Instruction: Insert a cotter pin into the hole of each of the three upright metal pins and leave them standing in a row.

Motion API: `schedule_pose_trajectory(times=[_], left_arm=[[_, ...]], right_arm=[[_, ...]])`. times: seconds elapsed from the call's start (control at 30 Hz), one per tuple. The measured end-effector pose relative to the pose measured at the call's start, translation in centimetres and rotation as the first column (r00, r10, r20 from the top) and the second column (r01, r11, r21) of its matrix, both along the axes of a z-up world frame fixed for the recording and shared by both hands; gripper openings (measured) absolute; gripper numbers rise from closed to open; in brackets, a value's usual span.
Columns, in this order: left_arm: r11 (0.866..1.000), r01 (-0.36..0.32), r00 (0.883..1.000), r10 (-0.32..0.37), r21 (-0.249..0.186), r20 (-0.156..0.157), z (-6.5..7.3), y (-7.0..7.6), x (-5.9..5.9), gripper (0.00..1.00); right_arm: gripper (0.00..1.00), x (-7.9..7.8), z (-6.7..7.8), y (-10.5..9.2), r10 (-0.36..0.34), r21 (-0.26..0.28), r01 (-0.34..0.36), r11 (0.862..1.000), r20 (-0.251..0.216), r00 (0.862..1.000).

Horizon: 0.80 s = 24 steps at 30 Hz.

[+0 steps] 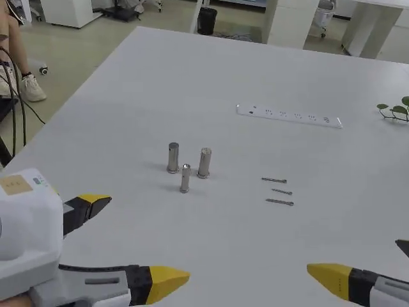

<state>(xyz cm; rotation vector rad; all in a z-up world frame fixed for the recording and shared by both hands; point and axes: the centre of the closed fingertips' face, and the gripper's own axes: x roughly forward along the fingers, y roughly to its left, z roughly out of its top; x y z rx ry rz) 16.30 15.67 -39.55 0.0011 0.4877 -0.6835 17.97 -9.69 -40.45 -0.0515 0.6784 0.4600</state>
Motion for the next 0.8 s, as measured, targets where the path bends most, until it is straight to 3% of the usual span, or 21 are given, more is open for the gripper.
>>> schedule_pose_trajectory(times=[0.23,0.33,0.8], left_arm=[[1.0,0.006,1.0,-0.006,-0.012,0.001,0.1,-0.3,0.1,0.96],[1.0,0.011,0.999,-0.01,-0.012,0.036,0.6,-0.5,0.6,0.95],[0.999,0.037,0.999,-0.037,0.018,0.038,0.5,-0.8,2.3,0.94]], right_arm=[[0.98,0.1,0.3,0.0,-0.004,0.004,0.004,1.0,0.013,1.0],[0.98,0.1,0.5,0.0,-0.011,0.005,0.011,1.0,0.018,1.0],[0.98,-0.3,1.1,-0.4,-0.041,0.003,0.041,0.999,0.052,0.998]])
